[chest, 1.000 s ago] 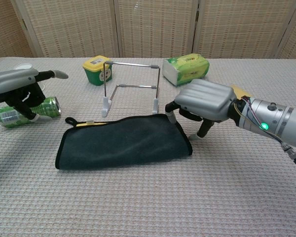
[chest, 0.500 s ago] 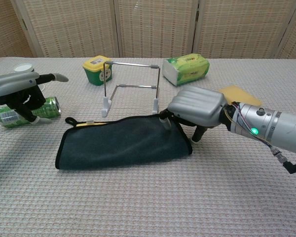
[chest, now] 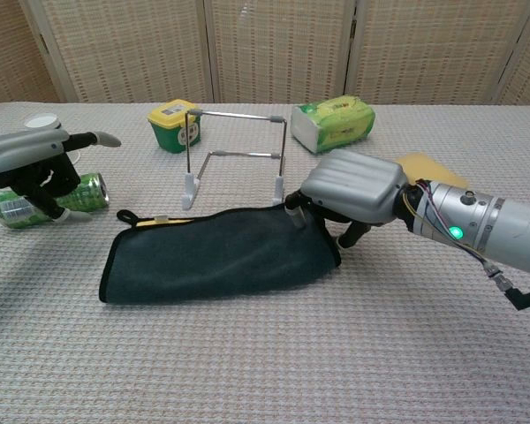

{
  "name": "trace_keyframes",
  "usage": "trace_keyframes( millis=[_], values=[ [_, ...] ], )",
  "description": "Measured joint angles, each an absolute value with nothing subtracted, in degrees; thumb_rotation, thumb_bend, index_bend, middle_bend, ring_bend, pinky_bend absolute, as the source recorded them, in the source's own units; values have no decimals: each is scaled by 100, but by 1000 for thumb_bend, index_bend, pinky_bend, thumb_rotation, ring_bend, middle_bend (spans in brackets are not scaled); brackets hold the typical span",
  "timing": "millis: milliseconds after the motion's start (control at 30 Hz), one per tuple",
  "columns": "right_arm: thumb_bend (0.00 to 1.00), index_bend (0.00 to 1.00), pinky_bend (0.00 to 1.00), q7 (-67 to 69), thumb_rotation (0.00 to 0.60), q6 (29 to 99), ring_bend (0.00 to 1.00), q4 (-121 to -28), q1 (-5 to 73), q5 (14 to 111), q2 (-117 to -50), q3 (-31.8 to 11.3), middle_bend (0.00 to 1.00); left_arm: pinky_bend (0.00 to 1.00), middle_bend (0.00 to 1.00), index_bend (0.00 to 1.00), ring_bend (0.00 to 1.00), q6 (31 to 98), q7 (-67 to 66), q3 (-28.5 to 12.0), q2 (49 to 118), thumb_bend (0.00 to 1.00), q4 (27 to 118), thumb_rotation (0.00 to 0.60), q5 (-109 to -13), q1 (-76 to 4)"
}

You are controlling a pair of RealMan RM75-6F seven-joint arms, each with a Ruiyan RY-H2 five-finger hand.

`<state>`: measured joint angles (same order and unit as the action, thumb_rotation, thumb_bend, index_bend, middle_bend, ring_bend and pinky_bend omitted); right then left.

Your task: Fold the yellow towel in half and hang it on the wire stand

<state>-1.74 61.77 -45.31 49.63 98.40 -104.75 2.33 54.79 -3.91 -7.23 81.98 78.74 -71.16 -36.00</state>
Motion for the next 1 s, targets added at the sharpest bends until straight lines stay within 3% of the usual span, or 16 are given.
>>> trace_keyframes(
  millis=[200, 400, 733, 1000],
  values=[
    [430, 623, 1000, -20, 600, 6407, 970, -4484, 4958, 9911, -10505, 228, 859, 911, 879, 0, 767, 5492, -385, -737, 8179, 265, 7870, 600, -7099, -3586],
    [443, 727, 1000, 95, 600, 6865, 983, -4709, 4937, 9888, -10353, 31, 872, 911, 879, 0, 767, 5567, -325, -737, 8097, 265, 7898, 600, -7098, -3515],
    [457, 742, 1000, -224, 600, 7299, 987, -6193, 5015, 9700, -9550, -621, 874, 911, 879, 0, 767, 5904, -378, -731, 7950, 265, 7944, 600, -7274, -3389],
    [494, 742, 1000, -1453, 600, 7259, 996, -7723, 5147, 9270, -8779, -1381, 874, 911, 879, 0, 767, 5942, -260, -724, 7850, 265, 8026, 600, -7343, -3328]
  ],
)
